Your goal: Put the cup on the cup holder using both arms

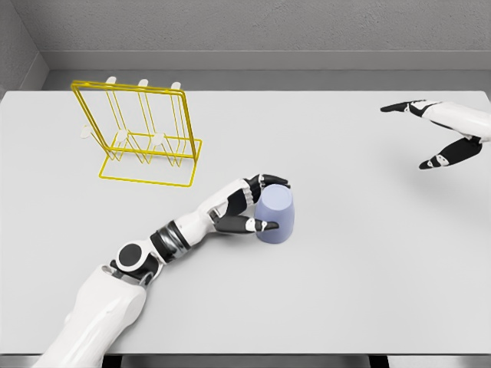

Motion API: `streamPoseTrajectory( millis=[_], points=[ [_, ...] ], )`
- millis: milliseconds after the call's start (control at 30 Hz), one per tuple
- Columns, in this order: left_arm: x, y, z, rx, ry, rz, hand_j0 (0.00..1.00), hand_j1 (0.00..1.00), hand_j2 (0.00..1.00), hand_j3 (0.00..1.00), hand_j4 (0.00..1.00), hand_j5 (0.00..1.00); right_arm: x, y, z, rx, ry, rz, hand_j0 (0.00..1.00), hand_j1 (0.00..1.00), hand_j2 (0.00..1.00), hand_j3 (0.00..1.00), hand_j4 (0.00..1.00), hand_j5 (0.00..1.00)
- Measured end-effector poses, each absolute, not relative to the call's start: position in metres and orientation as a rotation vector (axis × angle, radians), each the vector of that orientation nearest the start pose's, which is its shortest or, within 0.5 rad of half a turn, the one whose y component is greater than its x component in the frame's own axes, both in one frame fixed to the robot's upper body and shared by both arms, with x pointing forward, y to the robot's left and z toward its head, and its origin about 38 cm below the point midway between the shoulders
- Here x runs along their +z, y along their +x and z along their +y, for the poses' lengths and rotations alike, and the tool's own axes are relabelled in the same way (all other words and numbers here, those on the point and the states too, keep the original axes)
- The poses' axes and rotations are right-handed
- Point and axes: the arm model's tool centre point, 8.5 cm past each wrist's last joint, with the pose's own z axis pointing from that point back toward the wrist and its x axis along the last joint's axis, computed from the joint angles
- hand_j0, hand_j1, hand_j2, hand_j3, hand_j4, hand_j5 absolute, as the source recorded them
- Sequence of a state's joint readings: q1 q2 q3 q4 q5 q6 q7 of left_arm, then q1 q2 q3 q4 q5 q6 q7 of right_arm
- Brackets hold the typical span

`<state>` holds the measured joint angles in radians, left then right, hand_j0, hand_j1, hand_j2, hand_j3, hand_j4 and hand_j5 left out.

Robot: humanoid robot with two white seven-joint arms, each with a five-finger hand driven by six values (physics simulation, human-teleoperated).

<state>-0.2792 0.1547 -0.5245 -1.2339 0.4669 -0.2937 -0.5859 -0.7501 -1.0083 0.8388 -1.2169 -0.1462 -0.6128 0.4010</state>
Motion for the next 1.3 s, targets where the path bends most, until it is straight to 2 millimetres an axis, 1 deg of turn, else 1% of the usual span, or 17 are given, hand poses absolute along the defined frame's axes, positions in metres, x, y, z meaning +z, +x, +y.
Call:
streamPoseTrajectory(
  millis=[67,200,267,400,433,567,667,800,867,933,967,1133,1300],
  points=[
    [0.054,0.382,0.109,-0.688,-0.860,-1.540,0.59,0.59,0.59,0.59,0.59,0.59,0.230,0.442,-0.402,1.586,-0.245,-1.501,1.00,1.00,1.00,1.00,1.00,1.00],
    [0.055,0.381,0.109,-0.680,-0.865,-1.545,0.46,0.46,0.46,0.46,0.46,0.46,0.230,0.442,-0.402,1.587,-0.244,-1.501,1.00,1.00,1.00,1.00,1.00,1.00],
    [0.055,0.381,0.109,-0.681,-0.864,-1.546,0.41,0.41,0.41,0.41,0.41,0.41,0.230,0.442,-0.402,1.587,-0.244,-1.500,1.00,1.00,1.00,1.00,1.00,1.00],
    [0.055,0.381,0.109,-0.682,-0.863,-1.546,0.39,0.39,0.39,0.39,0.39,0.39,0.230,0.442,-0.402,1.589,-0.244,-1.499,1.00,1.00,1.00,1.00,1.00,1.00],
    [0.055,0.381,0.109,-0.682,-0.863,-1.546,0.37,0.37,0.37,0.37,0.37,0.37,0.230,0.441,-0.402,1.589,-0.243,-1.499,1.00,1.00,1.00,1.00,1.00,1.00],
    [0.055,0.380,0.110,-0.681,-0.868,-1.546,0.36,0.36,0.36,0.36,0.36,0.36,0.230,0.442,-0.402,1.591,-0.245,-1.499,1.00,1.00,1.00,1.00,1.00,1.00],
    [0.055,0.376,0.108,-0.691,-0.882,-1.545,0.36,0.36,0.36,0.36,0.36,0.36,0.230,0.441,-0.401,1.592,-0.243,-1.499,1.00,1.00,1.00,1.00,1.00,1.00],
    [0.058,0.375,0.110,-0.704,-0.884,-1.549,0.36,0.36,0.36,0.36,0.36,0.36,0.232,0.441,-0.398,1.599,-0.238,-1.507,1.00,1.00,1.00,1.00,1.00,1.00],
    [0.065,0.373,0.108,-0.710,-0.895,-1.567,0.36,0.36,0.36,0.36,0.36,0.36,0.232,0.441,-0.397,1.601,-0.236,-1.508,1.00,1.00,1.00,1.00,1.00,1.00],
    [0.071,0.369,0.113,-0.701,-0.899,-1.587,0.35,0.35,0.35,0.35,0.35,0.35,0.232,0.440,-0.396,1.604,-0.234,-1.510,1.00,1.00,1.00,1.00,1.00,1.00],
    [0.078,0.370,0.116,-0.703,-0.899,-1.607,0.35,0.35,0.35,0.35,0.35,0.35,0.232,0.440,-0.395,1.605,-0.233,-1.511,1.00,1.00,1.00,1.00,1.00,1.00],
    [0.103,0.365,0.140,-0.693,-0.909,-1.670,0.35,0.35,0.35,0.35,0.35,0.35,0.233,0.440,-0.395,1.607,-0.233,-1.512,1.00,1.00,1.00,1.00,1.00,1.00],
    [0.129,0.364,0.169,-0.697,-0.914,-1.717,0.35,0.35,0.35,0.35,0.35,0.35,0.234,0.440,-0.394,1.609,-0.233,-1.514,1.00,1.00,1.00,1.00,1.00,1.00]
  ],
)
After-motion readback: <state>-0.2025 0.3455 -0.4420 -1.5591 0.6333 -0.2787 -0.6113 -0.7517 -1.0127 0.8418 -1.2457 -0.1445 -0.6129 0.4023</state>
